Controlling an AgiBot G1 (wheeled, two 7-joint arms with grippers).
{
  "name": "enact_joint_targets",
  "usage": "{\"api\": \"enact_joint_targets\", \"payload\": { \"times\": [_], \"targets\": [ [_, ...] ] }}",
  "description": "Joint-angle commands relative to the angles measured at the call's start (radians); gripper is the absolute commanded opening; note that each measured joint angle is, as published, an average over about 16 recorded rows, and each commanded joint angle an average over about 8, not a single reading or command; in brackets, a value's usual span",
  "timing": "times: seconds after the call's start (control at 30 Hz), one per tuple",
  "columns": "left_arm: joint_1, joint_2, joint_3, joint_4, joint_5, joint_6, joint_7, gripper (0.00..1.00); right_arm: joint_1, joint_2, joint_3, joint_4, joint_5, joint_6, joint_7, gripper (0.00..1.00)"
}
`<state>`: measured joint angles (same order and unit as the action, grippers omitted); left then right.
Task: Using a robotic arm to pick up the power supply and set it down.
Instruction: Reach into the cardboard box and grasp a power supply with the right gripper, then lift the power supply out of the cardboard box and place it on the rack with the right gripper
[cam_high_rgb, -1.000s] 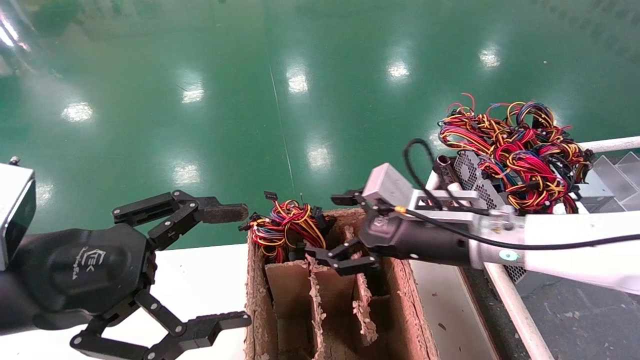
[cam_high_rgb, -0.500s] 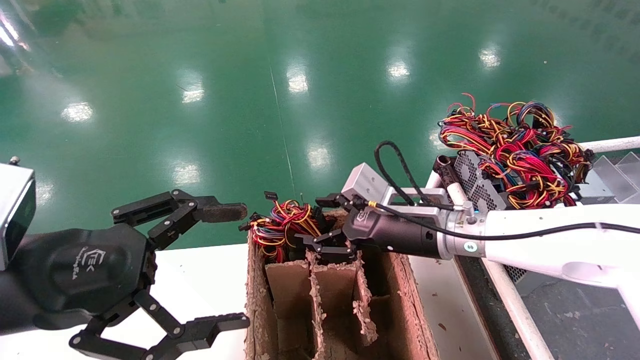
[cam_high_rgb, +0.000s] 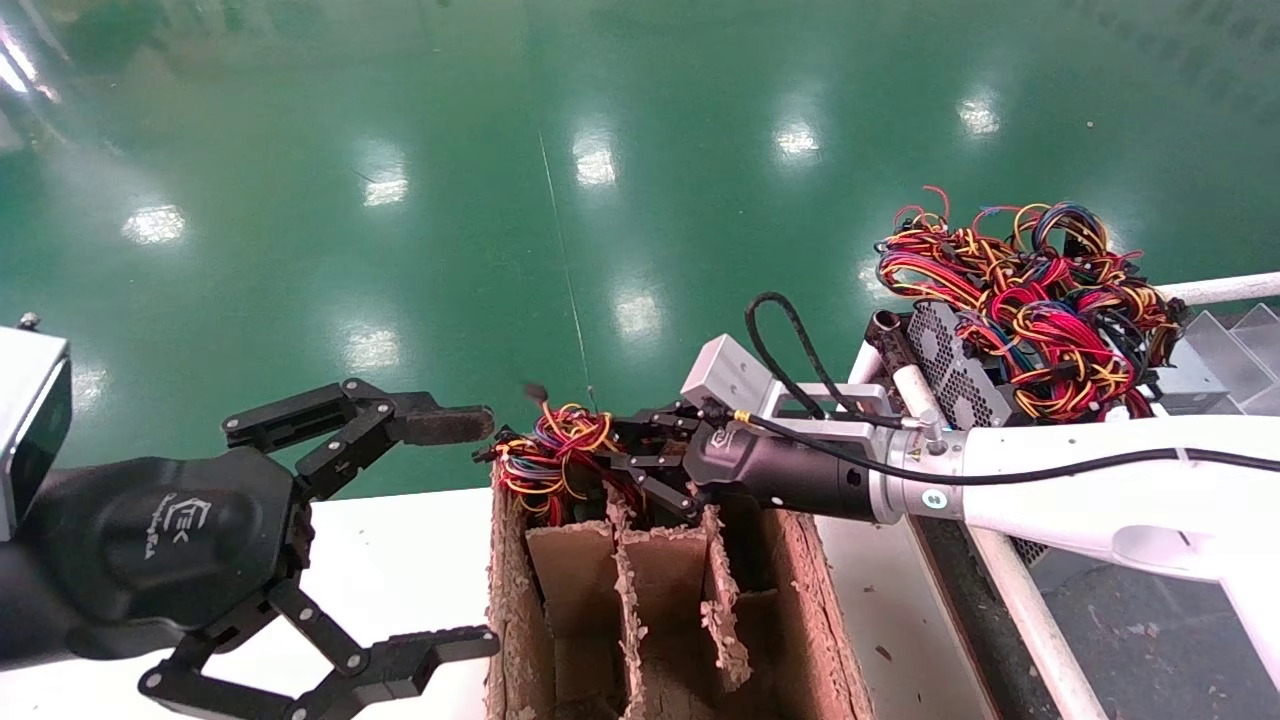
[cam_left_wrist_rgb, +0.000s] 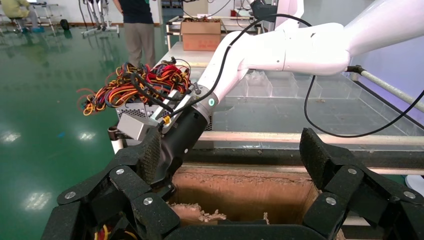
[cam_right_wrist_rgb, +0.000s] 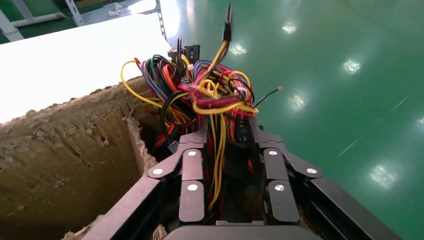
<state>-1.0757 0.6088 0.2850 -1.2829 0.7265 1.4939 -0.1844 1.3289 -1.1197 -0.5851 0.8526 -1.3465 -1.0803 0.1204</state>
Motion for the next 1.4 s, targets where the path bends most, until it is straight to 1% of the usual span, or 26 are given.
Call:
{"api": "enact_joint_targets", "payload": {
  "times": [0.03,0.27,0.53,0.8,1.1,1.4],
  "targets": [
    [0.0,0.0,0.0,0.0,0.0,0.0,0.0,1.0,-0.001,-0.002,0.0,-0.005,-0.001,0.001,-0.008,0.0],
    [0.0,0.0,0.001,0.0,0.0,0.0,0.0,1.0,-0.02,0.004,0.004,0.023,-0.008,0.03,-0.013,0.0],
    [0.0,0.0,0.001,0.0,-0.001,-0.001,0.001,1.0,-0.042,0.017,0.007,0.071,-0.011,0.054,0.005,0.0],
    [0.0,-0.001,0.002,0.0,-0.001,-0.001,0.001,1.0,-0.066,0.049,0.027,0.144,0.008,0.068,0.019,0.0],
    [-0.001,-0.001,0.002,0.0,-0.002,-0.001,0.001,1.0,-0.062,0.092,0.058,0.207,0.056,0.049,0.057,0.0],
    [-0.001,-0.001,0.003,0.0,-0.002,-0.001,0.001,1.0,-0.051,0.124,0.084,0.254,0.089,0.037,0.07,0.0]
  ]
}}
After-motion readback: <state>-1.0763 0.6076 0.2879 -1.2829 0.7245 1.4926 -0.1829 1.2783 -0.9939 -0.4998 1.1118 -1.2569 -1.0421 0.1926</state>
